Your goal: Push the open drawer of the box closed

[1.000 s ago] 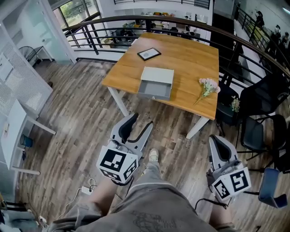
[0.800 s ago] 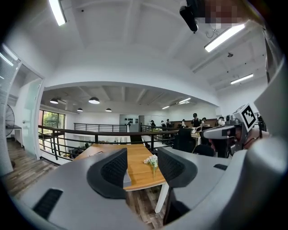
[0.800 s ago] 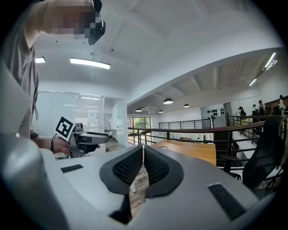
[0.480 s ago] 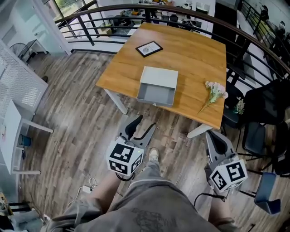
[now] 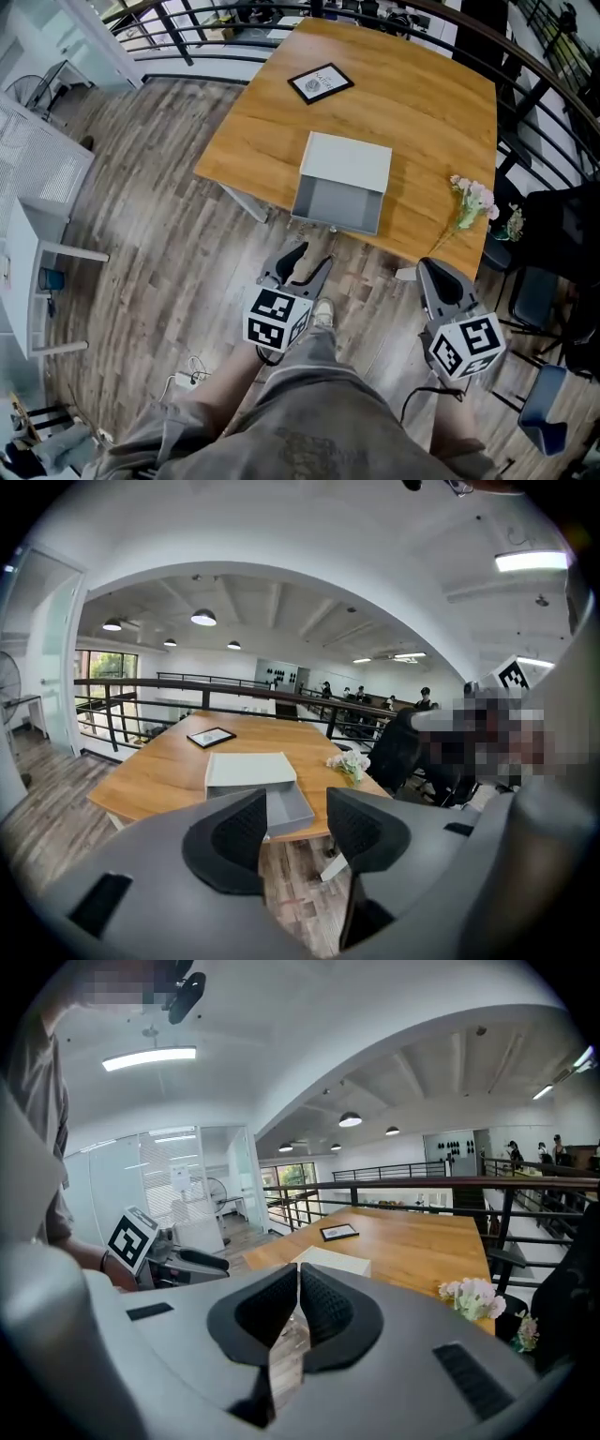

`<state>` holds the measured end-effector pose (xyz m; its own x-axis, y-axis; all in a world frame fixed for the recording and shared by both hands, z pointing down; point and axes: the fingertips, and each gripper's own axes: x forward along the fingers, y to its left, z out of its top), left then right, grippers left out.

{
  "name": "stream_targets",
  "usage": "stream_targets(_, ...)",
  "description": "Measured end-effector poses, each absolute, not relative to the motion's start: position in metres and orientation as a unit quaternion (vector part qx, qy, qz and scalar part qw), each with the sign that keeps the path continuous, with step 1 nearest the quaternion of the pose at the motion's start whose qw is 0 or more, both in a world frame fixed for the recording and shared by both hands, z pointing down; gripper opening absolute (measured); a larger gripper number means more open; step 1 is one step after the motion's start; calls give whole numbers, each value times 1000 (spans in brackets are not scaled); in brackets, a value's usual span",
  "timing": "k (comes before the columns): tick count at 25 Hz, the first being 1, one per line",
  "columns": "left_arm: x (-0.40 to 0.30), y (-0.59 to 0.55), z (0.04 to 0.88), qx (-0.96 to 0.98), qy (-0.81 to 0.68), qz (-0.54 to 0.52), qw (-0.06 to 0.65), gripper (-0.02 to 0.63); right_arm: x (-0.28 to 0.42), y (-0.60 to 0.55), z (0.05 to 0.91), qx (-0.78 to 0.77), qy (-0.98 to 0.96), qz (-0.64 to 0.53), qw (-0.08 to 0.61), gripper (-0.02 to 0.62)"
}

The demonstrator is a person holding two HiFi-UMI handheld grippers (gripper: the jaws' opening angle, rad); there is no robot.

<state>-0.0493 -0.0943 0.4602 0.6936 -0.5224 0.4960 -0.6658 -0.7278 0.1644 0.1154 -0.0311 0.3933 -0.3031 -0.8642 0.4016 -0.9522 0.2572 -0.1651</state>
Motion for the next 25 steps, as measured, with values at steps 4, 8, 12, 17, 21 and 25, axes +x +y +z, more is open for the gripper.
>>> stream_targets(4,-45,-117,497,896,-324,244,180,216,110,-67,412,564,-791,209,115,35)
stream_targets(8,-46,-133,532,887,-313,273,202,216,100,-98,428,552,-792,227,128,35)
stream_targets(12,-42,-141,566,871,-307,280,260,216,96,-119,441,545,-793,231,145,35)
stream_targets(17,-35,-147,585,867,-295,300,267,216,97,-137,438,541,-796,225,153,35)
stream_targets(21,-31,-148,605,860,-295,316,272,216,105,-143,439,540,-795,222,165,35)
stream_targets(25,-27,-155,622,847,-306,326,286,201,114,-149,445,538,-795,227,167,35)
